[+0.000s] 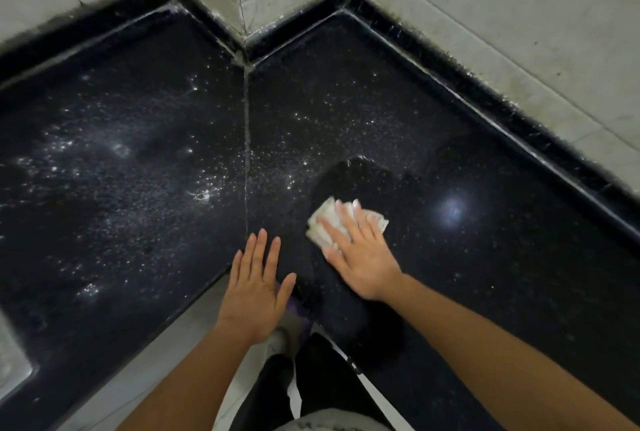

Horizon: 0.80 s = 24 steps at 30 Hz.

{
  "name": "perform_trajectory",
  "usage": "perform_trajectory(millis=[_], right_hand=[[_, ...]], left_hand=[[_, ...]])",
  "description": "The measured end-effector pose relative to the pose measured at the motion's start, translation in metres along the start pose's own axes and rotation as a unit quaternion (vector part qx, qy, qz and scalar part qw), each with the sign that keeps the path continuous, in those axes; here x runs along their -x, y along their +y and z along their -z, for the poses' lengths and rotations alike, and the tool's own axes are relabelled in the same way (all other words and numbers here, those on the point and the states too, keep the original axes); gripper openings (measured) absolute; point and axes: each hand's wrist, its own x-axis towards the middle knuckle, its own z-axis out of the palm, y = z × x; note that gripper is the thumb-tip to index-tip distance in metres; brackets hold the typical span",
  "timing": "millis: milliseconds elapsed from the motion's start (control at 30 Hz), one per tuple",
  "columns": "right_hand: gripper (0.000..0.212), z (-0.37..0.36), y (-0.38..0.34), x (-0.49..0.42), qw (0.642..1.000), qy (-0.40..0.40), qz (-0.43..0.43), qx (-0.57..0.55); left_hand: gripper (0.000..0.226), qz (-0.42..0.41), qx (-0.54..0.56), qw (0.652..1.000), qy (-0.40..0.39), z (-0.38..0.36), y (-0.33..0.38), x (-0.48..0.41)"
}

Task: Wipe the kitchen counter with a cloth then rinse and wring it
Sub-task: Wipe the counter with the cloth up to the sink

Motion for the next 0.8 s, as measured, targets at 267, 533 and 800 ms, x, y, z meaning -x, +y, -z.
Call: perform_trajectory(millis=[267, 533, 800], right_hand=[[0.055, 0.010, 0.066, 0.020, 0.998, -0.009, 0.028, 0.059], [0.055, 0.068, 0.152, -0.056, 0.992, 0.038, -0.123, -0.007], [0.056, 0.082, 0.176, -0.089, 0.976, 0.065, -0.193, -0.071]], left_hand=[[0.056, -0.056, 0.042, 0.996, 0.047, 0.011, 0.043, -0.025], [0.059, -0.127, 0.010, 0.991, 0.031, 0.004, 0.107, -0.112], [0.060, -0.138, 0.011, 0.990, 0.028, -0.005, 0.112, -0.143]])
